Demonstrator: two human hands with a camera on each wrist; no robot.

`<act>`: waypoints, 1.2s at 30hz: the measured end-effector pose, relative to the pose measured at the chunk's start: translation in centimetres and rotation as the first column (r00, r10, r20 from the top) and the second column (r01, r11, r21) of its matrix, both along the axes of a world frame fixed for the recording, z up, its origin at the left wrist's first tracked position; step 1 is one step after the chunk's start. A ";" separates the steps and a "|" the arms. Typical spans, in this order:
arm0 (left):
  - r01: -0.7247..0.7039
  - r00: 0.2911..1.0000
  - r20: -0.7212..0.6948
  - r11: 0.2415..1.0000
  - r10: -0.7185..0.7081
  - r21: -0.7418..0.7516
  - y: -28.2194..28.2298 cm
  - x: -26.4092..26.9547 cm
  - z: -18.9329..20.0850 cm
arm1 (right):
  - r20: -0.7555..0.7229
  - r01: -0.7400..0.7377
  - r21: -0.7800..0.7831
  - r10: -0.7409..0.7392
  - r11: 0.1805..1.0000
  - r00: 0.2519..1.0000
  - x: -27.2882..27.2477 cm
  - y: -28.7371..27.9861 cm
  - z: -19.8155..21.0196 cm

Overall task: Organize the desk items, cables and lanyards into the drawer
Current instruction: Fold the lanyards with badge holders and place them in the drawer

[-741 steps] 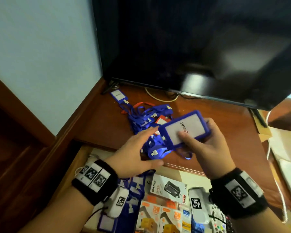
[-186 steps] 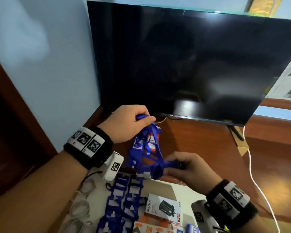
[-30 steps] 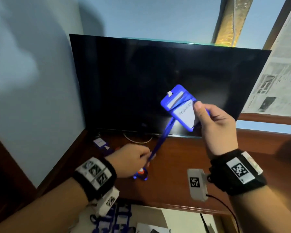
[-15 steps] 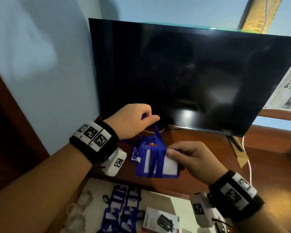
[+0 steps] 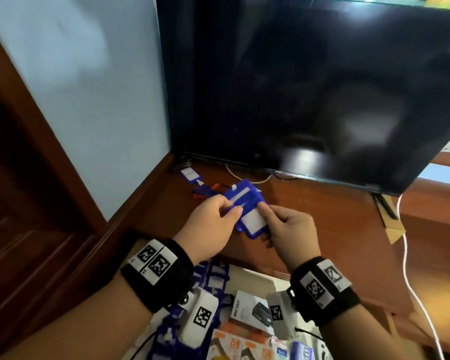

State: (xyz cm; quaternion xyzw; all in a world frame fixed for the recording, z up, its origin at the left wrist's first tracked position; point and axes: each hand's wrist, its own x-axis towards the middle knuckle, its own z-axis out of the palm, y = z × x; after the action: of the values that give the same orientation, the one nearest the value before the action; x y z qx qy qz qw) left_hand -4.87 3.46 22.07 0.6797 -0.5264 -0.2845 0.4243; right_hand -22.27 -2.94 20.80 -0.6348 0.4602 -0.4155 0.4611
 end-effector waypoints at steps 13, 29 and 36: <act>-0.065 0.870 -0.456 0.960 0.189 0.274 5.1 4.5 -8.6 | 0.059 -0.291 0.453 0.297 0.843 0.953 3.6 5.3 -8.1; -0.101 0.787 -0.468 0.831 0.403 0.547 6.3 9.5 -22.1 | -0.532 -0.373 0.479 0.601 0.795 0.597 2.8 7.3 -15.4; -0.036 0.985 -0.108 0.780 0.132 0.624 4.8 11.0 -27.5 | -0.651 -0.310 0.362 0.477 0.879 0.590 0.8 4.0 -14.6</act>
State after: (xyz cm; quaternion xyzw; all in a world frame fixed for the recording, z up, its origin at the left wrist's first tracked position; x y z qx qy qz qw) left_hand 6.17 8.29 -5.45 0.7813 -0.3405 -0.4713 0.2270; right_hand -21.47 1.03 6.22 -0.7793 0.4923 0.0334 0.3862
